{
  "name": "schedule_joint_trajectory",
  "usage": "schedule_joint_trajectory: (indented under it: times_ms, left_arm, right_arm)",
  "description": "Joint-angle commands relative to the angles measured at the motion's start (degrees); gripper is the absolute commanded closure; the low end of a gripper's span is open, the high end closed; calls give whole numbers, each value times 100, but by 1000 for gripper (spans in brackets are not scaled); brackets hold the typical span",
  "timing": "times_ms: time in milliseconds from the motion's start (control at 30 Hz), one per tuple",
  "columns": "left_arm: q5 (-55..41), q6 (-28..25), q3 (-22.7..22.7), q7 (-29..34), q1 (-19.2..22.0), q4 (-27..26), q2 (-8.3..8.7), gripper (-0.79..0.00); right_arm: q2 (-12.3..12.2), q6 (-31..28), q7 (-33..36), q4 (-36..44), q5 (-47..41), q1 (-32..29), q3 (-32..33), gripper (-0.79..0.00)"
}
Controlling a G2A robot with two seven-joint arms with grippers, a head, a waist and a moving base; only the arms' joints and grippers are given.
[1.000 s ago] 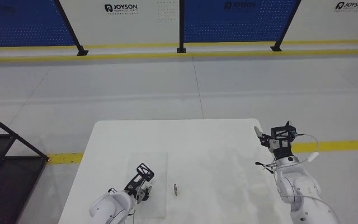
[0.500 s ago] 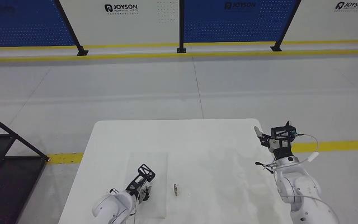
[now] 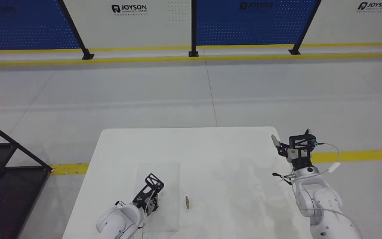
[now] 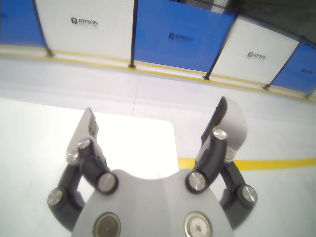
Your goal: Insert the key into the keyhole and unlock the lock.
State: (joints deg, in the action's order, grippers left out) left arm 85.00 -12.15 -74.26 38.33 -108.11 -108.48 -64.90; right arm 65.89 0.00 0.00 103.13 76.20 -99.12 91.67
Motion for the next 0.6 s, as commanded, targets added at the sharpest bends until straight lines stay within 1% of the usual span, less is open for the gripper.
schedule_joint_trajectory:
  times_ms: [0, 167, 333, 433, 567]
  left_arm:
    - [-25, -5, -42, -44, -33, -33, 7, 0]
    - [-181, -124, -210, -228, -174, -170, 36, 0]
    - [-544, -451, -591, -635, -476, -476, 92, 0]
    - [-797, -766, -975, -1165, -742, -663, 139, 0]
    - [-1257, -1618, -1552, -2070, -1122, -680, 214, 0]
  right_arm:
    - [0, 0, 0, 0, 0, 0, 0, -785]
    - [0, 0, 0, 0, 0, 0, 0, -785]
    - [0, 0, 0, 0, 0, 0, 0, -785]
    - [0, 0, 0, 0, 0, 0, 0, -785]
    - [0, 0, 0, 0, 0, 0, 0, -785]
